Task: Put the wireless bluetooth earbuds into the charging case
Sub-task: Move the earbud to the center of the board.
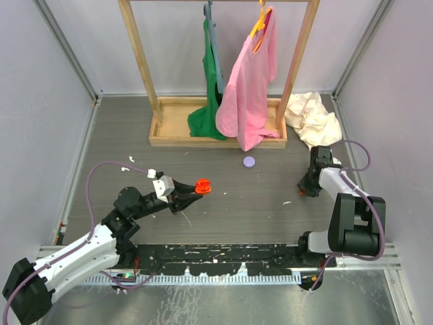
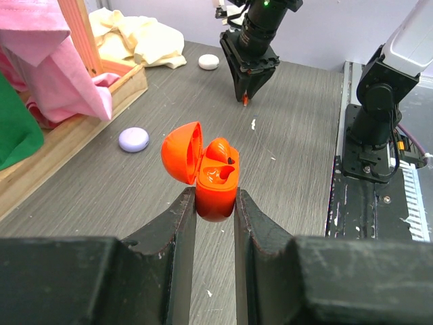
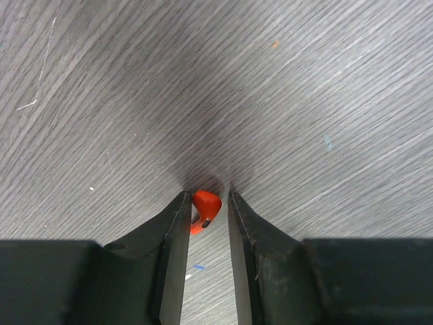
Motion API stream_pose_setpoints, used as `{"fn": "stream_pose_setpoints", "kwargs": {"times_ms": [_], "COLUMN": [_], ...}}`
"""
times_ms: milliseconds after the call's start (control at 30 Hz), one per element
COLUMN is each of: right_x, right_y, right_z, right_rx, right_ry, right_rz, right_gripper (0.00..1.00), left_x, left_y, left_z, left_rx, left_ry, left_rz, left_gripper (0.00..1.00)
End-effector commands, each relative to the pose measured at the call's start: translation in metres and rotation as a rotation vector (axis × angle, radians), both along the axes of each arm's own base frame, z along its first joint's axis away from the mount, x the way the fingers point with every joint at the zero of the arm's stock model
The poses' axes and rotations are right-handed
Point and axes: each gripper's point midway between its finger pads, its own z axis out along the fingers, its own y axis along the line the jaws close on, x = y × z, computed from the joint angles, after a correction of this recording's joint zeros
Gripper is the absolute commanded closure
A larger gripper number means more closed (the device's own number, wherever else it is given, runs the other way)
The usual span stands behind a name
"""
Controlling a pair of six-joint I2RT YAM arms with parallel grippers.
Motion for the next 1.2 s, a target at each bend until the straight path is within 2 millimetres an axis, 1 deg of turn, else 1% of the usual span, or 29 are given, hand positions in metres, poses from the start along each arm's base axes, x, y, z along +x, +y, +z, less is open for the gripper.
{"fn": "stream_pose_setpoints", "kwargs": {"times_ms": [0, 200, 333, 433, 533, 600, 700, 800, 900, 1000, 1167], "right_x": [-0.010, -0.011, -0.011, -0.008, 0.000, 0.004, 0.010, 0.011, 0.009, 0.005, 0.003], "right_y": [-0.002, 0.005, 0.011, 0.021, 0.040, 0.056, 0.088, 0.119, 0.142, 0.157, 0.167], "right_z": [-0.011, -0.012, -0.010, -0.008, -0.003, -0.001, 0.001, 0.002, 0.002, 0.004, 0.014], "right_rx": [-0.017, 0.012, 0.013, 0.016, 0.006, 0.004, -0.002, 0.002, -0.016, -0.035, -0.094], "right_ry": [0.079, 0.090, 0.100, 0.098, 0.095, 0.100, 0.110, 0.118, 0.137, 0.150, 0.157], "right_rz": [0.031, 0.055, 0.091, 0.145, 0.242, 0.319, 0.462, 0.591, 0.699, 0.777, 0.828], "right_gripper": [0.67, 0.73, 0.73, 0.74, 0.74, 0.74, 0.74, 0.74, 0.74, 0.71, 0.59], "left_x": [0.002, 0.002, 0.002, 0.003, 0.003, 0.003, 0.002, 0.003, 0.003, 0.003, 0.004], "left_y": [0.000, 0.000, 0.000, 0.001, 0.001, 0.001, 0.001, 0.001, 0.002, 0.002, 0.002], "left_z": [0.016, 0.016, 0.016, 0.016, 0.016, 0.016, 0.016, 0.015, 0.015, 0.015, 0.015], "left_rx": [-0.040, -0.040, -0.039, -0.038, -0.037, -0.036, -0.035, -0.032, -0.031, -0.031, -0.030], "left_ry": [-0.049, -0.049, -0.048, -0.049, -0.050, -0.050, -0.051, -0.052, -0.053, -0.054, -0.054], "left_rz": [0.009, 0.010, 0.011, 0.013, 0.014, 0.014, 0.015, 0.017, 0.019, 0.021, 0.023], "left_gripper": [0.97, 0.97, 0.97, 0.97, 0.97, 0.97, 0.97, 0.97, 0.97, 0.97, 0.97]}}
